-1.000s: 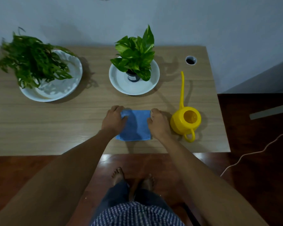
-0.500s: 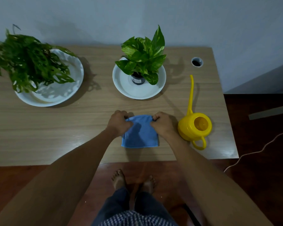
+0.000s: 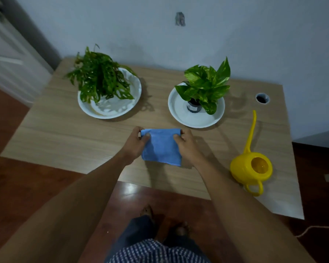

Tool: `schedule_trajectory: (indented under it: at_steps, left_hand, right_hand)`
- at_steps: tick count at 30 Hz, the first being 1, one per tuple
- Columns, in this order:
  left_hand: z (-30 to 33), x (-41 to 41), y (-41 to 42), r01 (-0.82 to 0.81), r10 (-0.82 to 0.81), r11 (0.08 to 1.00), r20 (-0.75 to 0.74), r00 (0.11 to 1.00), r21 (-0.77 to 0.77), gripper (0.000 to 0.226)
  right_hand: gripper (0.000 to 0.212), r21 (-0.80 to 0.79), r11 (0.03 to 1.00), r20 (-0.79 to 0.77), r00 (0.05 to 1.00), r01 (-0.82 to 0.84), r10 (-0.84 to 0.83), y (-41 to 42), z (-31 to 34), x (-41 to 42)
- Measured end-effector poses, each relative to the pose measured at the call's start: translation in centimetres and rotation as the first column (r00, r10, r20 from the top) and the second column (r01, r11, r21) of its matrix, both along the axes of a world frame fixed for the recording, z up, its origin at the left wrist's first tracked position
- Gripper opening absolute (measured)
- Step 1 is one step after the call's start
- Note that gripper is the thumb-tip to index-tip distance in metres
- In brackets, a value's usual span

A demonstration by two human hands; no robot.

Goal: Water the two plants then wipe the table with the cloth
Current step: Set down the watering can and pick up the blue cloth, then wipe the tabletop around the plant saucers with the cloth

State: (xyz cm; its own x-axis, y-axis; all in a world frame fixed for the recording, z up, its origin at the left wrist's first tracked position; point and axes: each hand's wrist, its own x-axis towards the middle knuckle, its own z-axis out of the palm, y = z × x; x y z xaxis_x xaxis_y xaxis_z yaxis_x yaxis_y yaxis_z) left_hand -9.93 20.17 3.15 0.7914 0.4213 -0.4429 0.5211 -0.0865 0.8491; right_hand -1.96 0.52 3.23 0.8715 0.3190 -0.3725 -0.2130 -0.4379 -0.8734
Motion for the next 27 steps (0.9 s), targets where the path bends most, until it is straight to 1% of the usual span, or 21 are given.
schedule_trajectory:
  at_steps: [1, 3, 6, 11, 14, 16, 17, 18, 19, 20, 21, 22, 23, 24, 26, 27]
  left_hand:
    - [0.1, -0.4, 0.8, 0.006, -0.006, 0.999, 0.008, 1.000, 0.047, 0.009]
    - [0.1, -0.8, 2.2, 0.023, -0.025, 0.991, 0.015, 1.000, 0.129, 0.012]
    - [-0.3, -0.5, 4.1, 0.051, -0.050, 0.981, -0.009, 0.999, 0.185, 0.018]
    - [-2.1, 1.6, 7.3, 0.074, -0.066, 0.979, -0.048, 0.997, 0.187, 0.026]
    - [-3.6, 3.0, 8.6, 0.039, -0.033, 0.990, -0.051, 0.998, 0.138, 0.020]
    - [-4.3, 3.5, 9.4, 0.024, -0.016, 0.993, -0.069, 0.997, 0.116, 0.021]
    - [-4.5, 3.5, 9.8, 0.029, -0.018, 0.989, -0.077, 0.997, 0.143, 0.022]
    - [-4.7, 3.2, 10.3, 0.045, -0.026, 0.977, -0.094, 0.995, 0.210, 0.023]
    - [-4.6, 2.5, 10.8, 0.071, -0.031, 0.946, -0.129, 0.991, 0.316, 0.024]
    - [-4.6, 1.6, 11.3, 0.094, -0.023, 0.895, -0.166, 0.986, 0.436, 0.028]
    - [-4.4, 0.5, 11.9, 0.104, -0.006, 0.835, -0.181, 0.983, 0.540, 0.031]
    - [-4.4, -0.8, 12.6, 0.099, 0.002, 0.783, -0.161, 0.987, 0.614, 0.032]
    - [-4.3, -1.9, 13.3, 0.091, -0.008, 0.734, -0.125, 0.992, 0.673, 0.030]
    - [-4.7, -3.0, 14.3, 0.087, -0.038, 0.680, -0.083, 0.996, 0.728, 0.029]
    - [-5.8, -4.4, 16.4, 0.076, -0.048, 0.598, -0.060, 0.997, 0.798, 0.031]
    - [-6.3, -4.8, 17.4, 0.055, -0.007, 0.591, -0.064, 0.998, 0.805, 0.038]
  right_hand:
    - [0.012, -0.023, 0.999, 0.031, 0.999, -0.022, 0.023, 0.9, 0.0, -0.1]
    - [0.016, -0.032, 0.999, 0.045, 0.999, -0.023, 0.024, 2.6, -0.1, -0.4]
    - [0.021, -0.042, 0.999, 0.029, 1.000, 0.004, -0.003, 4.9, -0.3, -0.5]
    - [0.019, -0.115, 0.987, 0.038, 0.993, 0.113, -0.109, 8.9, -1.8, 1.0]
    - [0.024, -0.120, 0.977, 0.062, 0.983, 0.177, -0.170, 11.1, -2.9, 2.4]
    - [0.029, -0.109, 0.975, 0.085, 0.979, 0.192, -0.184, 12.3, -3.6, 3.2]
    - [0.033, -0.128, 0.973, 0.110, 0.978, 0.192, -0.179, 13.0, -3.8, 3.4]
    - [0.037, -0.171, 0.966, 0.160, 0.973, 0.193, -0.166, 13.5, -4.0, 3.4]
    - [0.042, -0.242, 0.950, 0.244, 0.960, 0.200, -0.140, 14.1, -4.1, 3.1]
    - [0.044, -0.333, 0.918, 0.347, 0.933, 0.215, -0.093, 14.6, -4.3, 2.5]
    - [0.045, -0.434, 0.870, 0.438, 0.899, 0.233, -0.022, 15.3, -4.8, 1.6]
    - [0.045, -0.525, 0.812, 0.496, 0.867, 0.257, 0.046, 16.1, -5.2, 0.6]
    - [0.046, -0.586, 0.764, 0.508, 0.856, 0.268, 0.089, 17.0, -5.7, -0.3]
    - [0.047, -0.617, 0.742, 0.500, 0.859, 0.263, 0.112, 18.1, -6.0, -1.2]
    - [0.054, -0.622, 0.747, 0.470, 0.874, 0.233, 0.119, 20.1, -6.6, -2.3]
    - [0.060, -0.621, 0.751, 0.458, 0.881, 0.223, 0.117, 20.8, -7.1, -2.6]
